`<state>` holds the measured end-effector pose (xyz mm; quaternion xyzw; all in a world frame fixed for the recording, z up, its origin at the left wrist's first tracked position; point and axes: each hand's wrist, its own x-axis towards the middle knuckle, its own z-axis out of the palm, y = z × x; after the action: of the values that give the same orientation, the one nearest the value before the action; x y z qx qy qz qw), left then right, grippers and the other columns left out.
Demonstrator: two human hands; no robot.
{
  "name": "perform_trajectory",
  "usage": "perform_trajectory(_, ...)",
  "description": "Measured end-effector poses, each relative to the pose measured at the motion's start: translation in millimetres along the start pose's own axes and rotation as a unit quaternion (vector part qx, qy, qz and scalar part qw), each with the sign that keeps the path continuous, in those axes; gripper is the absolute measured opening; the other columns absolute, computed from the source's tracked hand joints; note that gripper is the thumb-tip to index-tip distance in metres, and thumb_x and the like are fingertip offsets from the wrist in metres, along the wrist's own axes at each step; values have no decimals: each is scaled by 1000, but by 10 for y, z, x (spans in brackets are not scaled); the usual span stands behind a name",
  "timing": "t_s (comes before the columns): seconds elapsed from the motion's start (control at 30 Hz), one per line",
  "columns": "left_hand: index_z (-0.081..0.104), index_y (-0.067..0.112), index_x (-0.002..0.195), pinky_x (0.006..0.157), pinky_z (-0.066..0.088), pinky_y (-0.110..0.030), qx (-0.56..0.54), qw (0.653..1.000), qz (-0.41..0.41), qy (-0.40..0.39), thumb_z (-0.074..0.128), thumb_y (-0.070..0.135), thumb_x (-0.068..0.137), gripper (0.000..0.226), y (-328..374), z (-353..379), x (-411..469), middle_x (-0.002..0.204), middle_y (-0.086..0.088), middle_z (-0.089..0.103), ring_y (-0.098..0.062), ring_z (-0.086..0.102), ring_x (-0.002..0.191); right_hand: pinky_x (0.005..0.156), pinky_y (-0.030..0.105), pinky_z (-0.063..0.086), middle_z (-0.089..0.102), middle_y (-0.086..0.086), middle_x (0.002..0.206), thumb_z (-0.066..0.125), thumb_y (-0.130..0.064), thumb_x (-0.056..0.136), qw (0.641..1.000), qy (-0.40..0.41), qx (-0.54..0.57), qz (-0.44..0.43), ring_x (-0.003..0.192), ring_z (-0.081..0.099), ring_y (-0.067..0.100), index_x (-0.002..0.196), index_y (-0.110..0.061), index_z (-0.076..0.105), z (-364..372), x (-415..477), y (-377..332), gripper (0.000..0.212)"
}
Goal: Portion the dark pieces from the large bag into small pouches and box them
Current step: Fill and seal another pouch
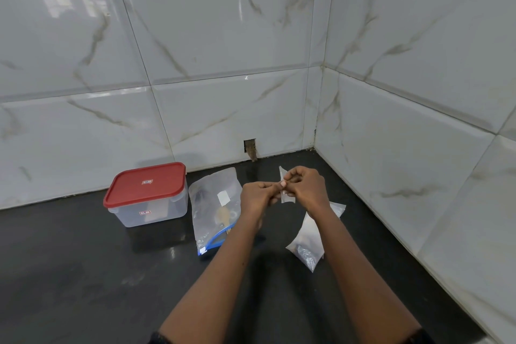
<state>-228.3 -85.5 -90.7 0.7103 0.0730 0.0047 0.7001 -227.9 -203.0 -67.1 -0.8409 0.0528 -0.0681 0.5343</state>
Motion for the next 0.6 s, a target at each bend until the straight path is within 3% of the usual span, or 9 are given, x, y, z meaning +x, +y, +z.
perform_trajectory(0.13,74,3,85,50,45,-17,13,1000,-11,6,70,17,82,15,19,6,33,60,-5,63,-10,50,48,77,38,59,66,3,70,68,1,76,999,-1,-24,-21,69,65,17,75,-15,65,0,-20,-6,17)
perform_trajectory(0.27,74,7,86,63,53,-21,111,992,47,23,67,18,85,13,5,8,45,69,-5,68,-9,59,57,73,39,59,64,4,69,70,-4,76,1000,19,-17,-10,67,65,20,68,-19,58,16,-43,10,21)
perform_trajectory(0.43,73,6,84,69,57,-24,183,979,87,23,65,18,86,15,-11,-14,48,75,-10,71,-11,65,64,70,34,57,56,-2,61,69,-4,79,998,11,-56,-22,66,62,20,61,-20,52,32,-75,1,29)
perform_trajectory(0.6,72,6,84,64,54,-17,209,973,96,8,65,18,87,15,15,-22,40,71,-5,69,-7,63,59,70,33,56,58,0,64,69,-4,79,998,13,-58,-23,66,61,18,63,-19,54,49,-88,1,27)
